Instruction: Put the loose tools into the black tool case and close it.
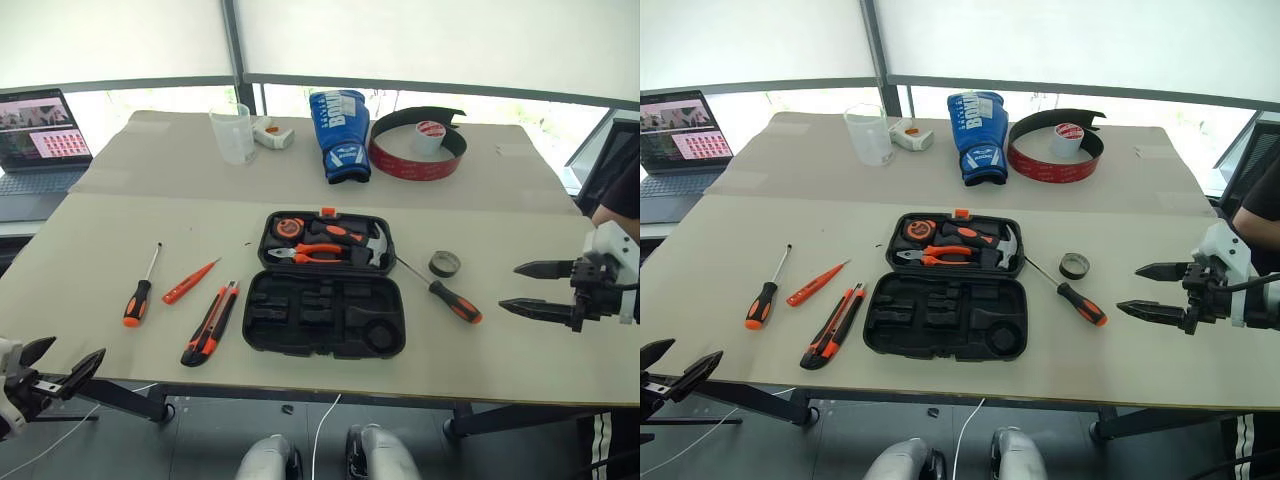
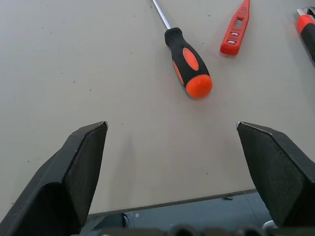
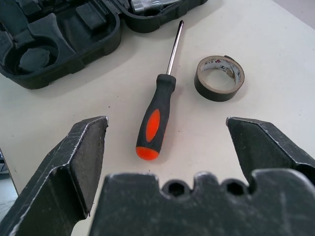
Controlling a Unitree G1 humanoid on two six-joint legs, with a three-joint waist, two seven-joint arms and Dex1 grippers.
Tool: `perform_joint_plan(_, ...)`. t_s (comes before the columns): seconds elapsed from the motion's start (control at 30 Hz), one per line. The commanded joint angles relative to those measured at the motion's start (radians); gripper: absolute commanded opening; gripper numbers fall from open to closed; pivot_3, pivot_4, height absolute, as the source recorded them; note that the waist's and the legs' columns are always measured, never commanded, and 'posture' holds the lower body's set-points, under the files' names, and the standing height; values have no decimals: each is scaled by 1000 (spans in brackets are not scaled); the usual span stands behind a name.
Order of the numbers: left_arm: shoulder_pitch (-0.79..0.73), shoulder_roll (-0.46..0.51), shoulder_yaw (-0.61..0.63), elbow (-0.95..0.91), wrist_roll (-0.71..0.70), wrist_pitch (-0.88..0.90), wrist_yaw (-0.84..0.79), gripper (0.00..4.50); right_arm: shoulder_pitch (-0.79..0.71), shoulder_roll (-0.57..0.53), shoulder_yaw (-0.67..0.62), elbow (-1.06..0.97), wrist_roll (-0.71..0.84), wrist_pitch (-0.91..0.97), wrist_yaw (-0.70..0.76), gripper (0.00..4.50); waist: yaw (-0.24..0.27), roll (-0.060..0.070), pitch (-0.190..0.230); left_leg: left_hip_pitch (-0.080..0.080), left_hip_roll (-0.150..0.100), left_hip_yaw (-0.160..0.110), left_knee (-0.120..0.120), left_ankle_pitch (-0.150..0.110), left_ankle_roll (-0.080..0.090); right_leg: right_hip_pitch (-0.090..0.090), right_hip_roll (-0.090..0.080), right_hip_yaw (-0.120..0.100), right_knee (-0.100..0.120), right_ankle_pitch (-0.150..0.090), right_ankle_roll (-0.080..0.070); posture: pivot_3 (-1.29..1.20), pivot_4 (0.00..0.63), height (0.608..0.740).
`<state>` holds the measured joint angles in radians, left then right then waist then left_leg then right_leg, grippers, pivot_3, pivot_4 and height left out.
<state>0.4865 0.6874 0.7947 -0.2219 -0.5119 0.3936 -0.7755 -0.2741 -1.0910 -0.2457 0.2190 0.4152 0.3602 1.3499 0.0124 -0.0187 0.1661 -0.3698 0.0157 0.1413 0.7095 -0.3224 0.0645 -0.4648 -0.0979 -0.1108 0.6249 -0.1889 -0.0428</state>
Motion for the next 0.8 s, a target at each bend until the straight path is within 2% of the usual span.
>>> perform_joint_plan(0.03,-16,21,14,-42,-35,67,26,4500,0,-10,-55,-38,32,9,-6,4487,0,0,0,0,0,0,0,0,0,0,0,0,0,0,0,0,150,727)
perform_joint_plan(0.2,-200,75,-82,-133,-118,388,206,4500,48,-23,-192,-293,214,150,12,4487,14,3,2,0,0,0,1,1,-1,1,0,0,1,1,2,0,150,727)
perform_joint_plan(0.33,-348,122,-159,-104,-138,575,283,4500,227,4,-363,-587,355,268,12,4487,25,2,1,1,1,-4,0,1,-2,5,0,-4,1,0,1,0,150,727)
perform_joint_plan(0.43,-433,155,-233,-48,-91,636,322,4500,350,50,-508,-779,454,320,-10,4487,28,2,1,1,0,-4,0,1,-1,6,0,-4,1,1,1,0,150,727)
perform_joint_plan(0.57,-526,157,-299,37,-83,652,307,4500,25,63,-157,-700,428,347,-167,4487,-4,-2,3,4,0,0,1,1,-1,7,-1,-3,0,3,4,0,150,727)
perform_joint_plan(0.7,-599,150,-373,143,-39,616,289,4500,-23,78,-93,-733,450,370,-207,4487,3,-6,4,4,0,0,1,3,-5,6,-9,-13,-1,5,7,0,150,727)
perform_joint_plan(0.77,-625,149,-398,183,-24,608,283,4500,-27,84,-82,-742,455,369,-222,4487,14,-4,4,2,0,0,1,3,-5,4,-10,-15,2,3,2,0,150,727)
perform_joint_plan(0.8,-638,148,-405,206,-13,607,290,4245,-30,88,-79,-744,457,368,-232,4497,18,-3,4,2,0,0,0,3,-5,3,-10,-16,3,5,-4,0,150,727)
